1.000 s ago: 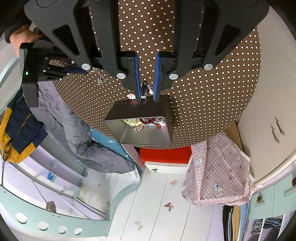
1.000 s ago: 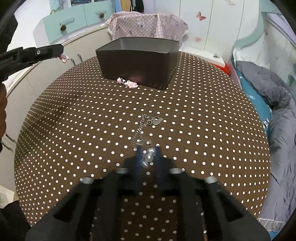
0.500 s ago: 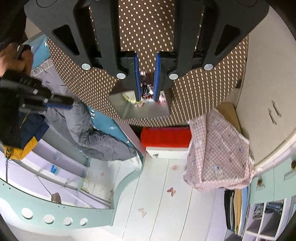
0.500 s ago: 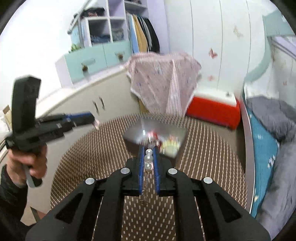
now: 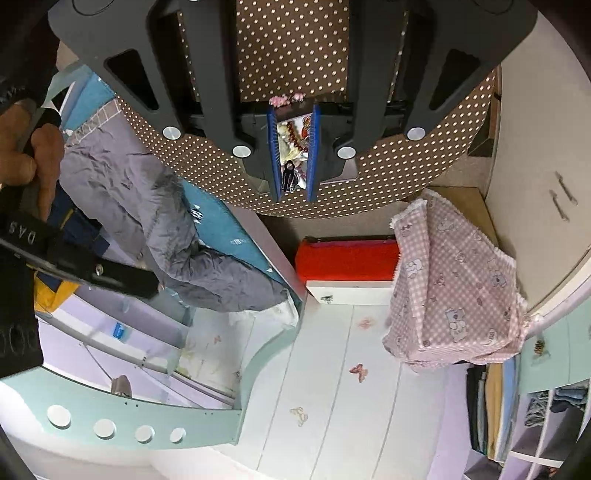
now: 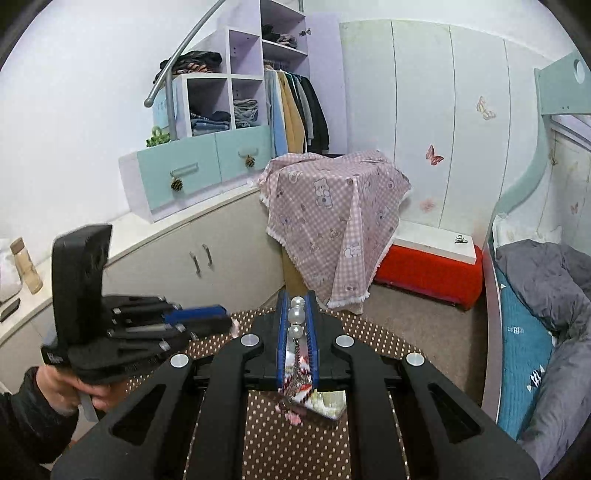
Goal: Organize jewelry
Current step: 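Carry both earrings over the grey box and open both grippers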
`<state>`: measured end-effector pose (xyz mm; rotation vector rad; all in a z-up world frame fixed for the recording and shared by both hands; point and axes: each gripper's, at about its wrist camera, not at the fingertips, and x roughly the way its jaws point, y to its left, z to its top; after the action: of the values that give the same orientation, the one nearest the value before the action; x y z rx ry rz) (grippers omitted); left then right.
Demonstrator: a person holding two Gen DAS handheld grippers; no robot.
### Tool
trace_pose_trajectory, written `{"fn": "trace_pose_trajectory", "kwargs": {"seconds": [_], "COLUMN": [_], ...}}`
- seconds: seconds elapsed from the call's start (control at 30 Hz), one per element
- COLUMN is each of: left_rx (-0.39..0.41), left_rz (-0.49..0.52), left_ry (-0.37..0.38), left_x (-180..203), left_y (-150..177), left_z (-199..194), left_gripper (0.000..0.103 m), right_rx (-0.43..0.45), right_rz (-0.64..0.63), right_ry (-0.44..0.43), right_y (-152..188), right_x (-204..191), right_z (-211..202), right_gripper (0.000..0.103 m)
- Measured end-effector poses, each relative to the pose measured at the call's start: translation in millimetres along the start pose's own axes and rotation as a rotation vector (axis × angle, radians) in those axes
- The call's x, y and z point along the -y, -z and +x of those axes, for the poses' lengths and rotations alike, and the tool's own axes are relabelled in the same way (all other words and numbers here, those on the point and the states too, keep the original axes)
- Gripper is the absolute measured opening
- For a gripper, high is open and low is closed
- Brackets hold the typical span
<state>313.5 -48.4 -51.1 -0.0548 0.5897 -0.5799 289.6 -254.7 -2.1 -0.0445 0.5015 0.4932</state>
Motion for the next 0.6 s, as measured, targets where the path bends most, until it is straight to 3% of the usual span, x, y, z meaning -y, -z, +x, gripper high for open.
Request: {"fn": "trace_pose_trajectory", "kwargs": {"seconds": [0.23,0.3,0.37,0.4,0.43,0.47,0.5,0.6], "left_rx": [-0.05,-0.075,-0.098,-0.085,-0.043,-0.031,-0.038,-0.048], "left_rz": [-0.01,-0.015,-0.021,-0.03,-0.042,-0.049,-0.063,-0.076], "left_ry": [0.017,-0.012,-0.053,-0.083,-0.12,-0.135,-0.145,-0.183], "left_x": [-1,-4,-8,-10,-14,-16,-20,-25], "left_y": [-8,-8,-7,-7,-5,-5,-3,1], "left_z": [31,44,54,54,50,48,47,42], "left_gripper": [0.014,0.015,0.047,0.088,0.096,0.096,0.096,0.096], "right_rx": [-0.037,-0.067,-0.105,-0.121,-0.129,-0.128,-0.102,-0.07], "right_rz": [0.042,0.07,0.11,0.144,0.171,0.193,0.206,0.235], "right_ry": [-0.015,-0.018,-0.011,-0.009,-0.002,0.015,0.049,0.067], "right_y": [1,3,11,16,19,22,26,32], "right_x": [12,21,29,36,41,45,49,55], "right_z": [29,44,60,66,69,69,65,55], "right_gripper": [0.008,0.008,0.009,0.02,0.031,0.066,0.086,0.092]}}
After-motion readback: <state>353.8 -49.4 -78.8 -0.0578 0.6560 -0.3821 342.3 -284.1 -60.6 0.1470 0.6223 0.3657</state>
